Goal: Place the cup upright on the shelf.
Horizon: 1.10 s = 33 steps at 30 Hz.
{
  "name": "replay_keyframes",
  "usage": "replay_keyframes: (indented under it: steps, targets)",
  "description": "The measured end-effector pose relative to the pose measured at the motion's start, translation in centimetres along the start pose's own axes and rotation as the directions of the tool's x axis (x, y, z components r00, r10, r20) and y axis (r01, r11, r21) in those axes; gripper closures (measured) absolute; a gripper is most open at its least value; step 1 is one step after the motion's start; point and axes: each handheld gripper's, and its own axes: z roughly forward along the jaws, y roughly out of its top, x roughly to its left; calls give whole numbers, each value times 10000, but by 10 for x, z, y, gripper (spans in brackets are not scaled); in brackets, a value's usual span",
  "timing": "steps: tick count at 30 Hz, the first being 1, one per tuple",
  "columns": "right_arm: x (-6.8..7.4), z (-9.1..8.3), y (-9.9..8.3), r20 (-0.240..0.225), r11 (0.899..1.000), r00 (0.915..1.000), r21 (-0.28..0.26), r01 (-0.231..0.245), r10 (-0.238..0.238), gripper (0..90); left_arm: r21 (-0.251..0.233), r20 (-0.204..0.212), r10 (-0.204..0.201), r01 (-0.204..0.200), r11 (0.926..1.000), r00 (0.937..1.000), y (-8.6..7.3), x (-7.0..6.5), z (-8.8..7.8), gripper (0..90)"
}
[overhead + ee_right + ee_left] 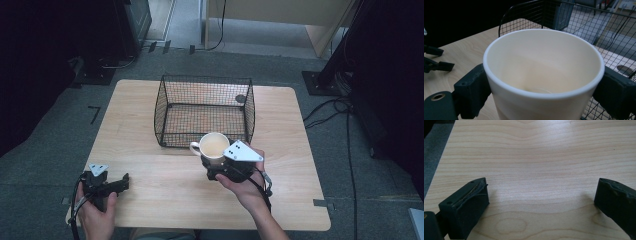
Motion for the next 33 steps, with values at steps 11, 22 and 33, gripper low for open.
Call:
replay_keyframes:
  steps: [11, 22, 33]
  targets:
    - [-5, 6, 17, 216, 9995, 9997, -303, 108, -101, 95, -1, 1, -2, 2, 10000, 10000, 0, 0, 0, 0]
    - [-19, 18, 37, 582, 9986, 9983, -524, 118, -87, 95, -31, 1, -27, 27, 10000, 10000, 0, 0, 0, 0]
    - [-35, 32, 55, 919, 9981, 9958, -612, 72, -15, 95, -27, -7, -30, 30, 10000, 10000, 0, 0, 0, 0]
